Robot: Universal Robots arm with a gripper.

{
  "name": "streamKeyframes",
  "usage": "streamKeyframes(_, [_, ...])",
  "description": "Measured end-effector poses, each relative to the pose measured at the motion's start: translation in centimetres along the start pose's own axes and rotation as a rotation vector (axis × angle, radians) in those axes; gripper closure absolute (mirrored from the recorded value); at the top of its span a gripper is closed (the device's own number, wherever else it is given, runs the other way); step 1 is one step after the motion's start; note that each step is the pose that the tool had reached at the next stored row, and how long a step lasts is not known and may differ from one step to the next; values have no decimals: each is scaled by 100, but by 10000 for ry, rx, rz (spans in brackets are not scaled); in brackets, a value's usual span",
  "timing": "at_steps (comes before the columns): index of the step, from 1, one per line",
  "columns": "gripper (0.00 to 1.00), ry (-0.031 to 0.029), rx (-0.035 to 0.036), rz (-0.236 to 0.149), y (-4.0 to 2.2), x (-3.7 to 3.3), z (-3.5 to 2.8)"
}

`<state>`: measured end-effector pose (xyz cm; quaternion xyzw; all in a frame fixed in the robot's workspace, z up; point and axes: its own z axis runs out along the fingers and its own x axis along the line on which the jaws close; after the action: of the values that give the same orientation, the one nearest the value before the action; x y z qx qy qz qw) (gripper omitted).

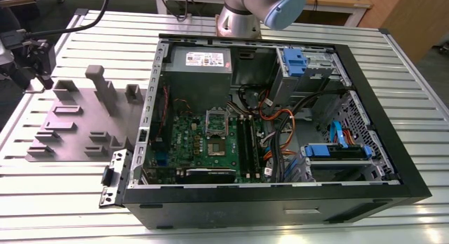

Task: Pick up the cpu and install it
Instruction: 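Pick up the cpu and move it towards the insertion slot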

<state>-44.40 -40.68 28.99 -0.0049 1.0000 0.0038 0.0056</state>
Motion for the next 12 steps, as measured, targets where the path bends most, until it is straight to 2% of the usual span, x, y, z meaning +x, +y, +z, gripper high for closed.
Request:
streamKeyframes(2, [53,1,1,0,0,0,-4])
streamKeyframes(4, [53,2,1,0,0,0,-35])
streamKeyframes(12, [53,1,2,0,0,-1,-62])
